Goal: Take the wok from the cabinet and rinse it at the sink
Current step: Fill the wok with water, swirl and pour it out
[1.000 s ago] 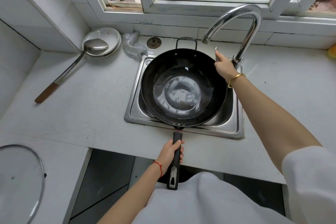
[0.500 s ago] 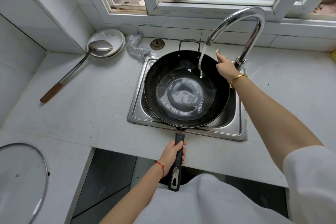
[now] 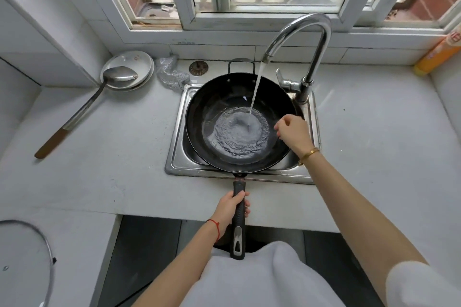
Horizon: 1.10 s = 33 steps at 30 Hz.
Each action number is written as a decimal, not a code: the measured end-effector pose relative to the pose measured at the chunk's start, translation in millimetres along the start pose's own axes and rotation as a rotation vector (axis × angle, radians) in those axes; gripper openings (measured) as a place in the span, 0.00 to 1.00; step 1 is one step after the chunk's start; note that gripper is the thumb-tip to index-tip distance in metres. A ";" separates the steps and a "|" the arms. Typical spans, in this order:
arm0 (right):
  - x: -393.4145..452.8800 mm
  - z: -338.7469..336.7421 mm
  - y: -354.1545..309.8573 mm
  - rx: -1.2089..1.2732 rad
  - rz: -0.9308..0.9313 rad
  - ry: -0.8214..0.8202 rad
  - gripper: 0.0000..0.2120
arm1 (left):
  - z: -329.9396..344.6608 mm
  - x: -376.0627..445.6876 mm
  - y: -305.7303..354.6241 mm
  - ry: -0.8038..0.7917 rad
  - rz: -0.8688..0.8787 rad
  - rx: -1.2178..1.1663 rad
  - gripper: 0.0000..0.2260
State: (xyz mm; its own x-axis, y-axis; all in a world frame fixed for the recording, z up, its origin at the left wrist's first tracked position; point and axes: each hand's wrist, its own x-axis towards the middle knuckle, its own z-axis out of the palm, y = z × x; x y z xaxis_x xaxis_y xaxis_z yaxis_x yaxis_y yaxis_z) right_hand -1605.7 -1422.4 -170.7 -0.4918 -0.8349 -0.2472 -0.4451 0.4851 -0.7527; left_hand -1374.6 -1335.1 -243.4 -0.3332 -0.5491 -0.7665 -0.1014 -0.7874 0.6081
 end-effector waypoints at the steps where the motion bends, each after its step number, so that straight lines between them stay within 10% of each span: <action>1: -14.7 2.9 4.3 -0.050 0.009 -0.061 0.14 | -1.0 2.0 0.8 -0.001 -0.007 0.015 0.08; 13: -154.1 74.3 24.7 -0.167 0.264 -0.766 0.16 | -10.4 3.1 10.1 0.002 0.039 0.179 0.05; 21: -195.7 123.7 13.7 0.279 0.494 -0.239 0.09 | -3.9 0.1 14.8 -0.070 -0.020 0.141 0.10; 33: -209.7 120.7 12.2 0.332 0.425 0.030 0.03 | 4.6 -2.3 15.0 -0.164 0.040 0.106 0.08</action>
State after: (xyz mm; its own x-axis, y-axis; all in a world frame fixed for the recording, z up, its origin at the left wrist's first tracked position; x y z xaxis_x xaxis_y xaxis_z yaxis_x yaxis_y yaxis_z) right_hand -1417.7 -1272.7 -201.6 -0.6006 -0.5727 -0.5579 0.0561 0.6659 -0.7439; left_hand -1379.7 -1344.3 -231.5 -0.4867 -0.5192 -0.7026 -0.1805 -0.7271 0.6624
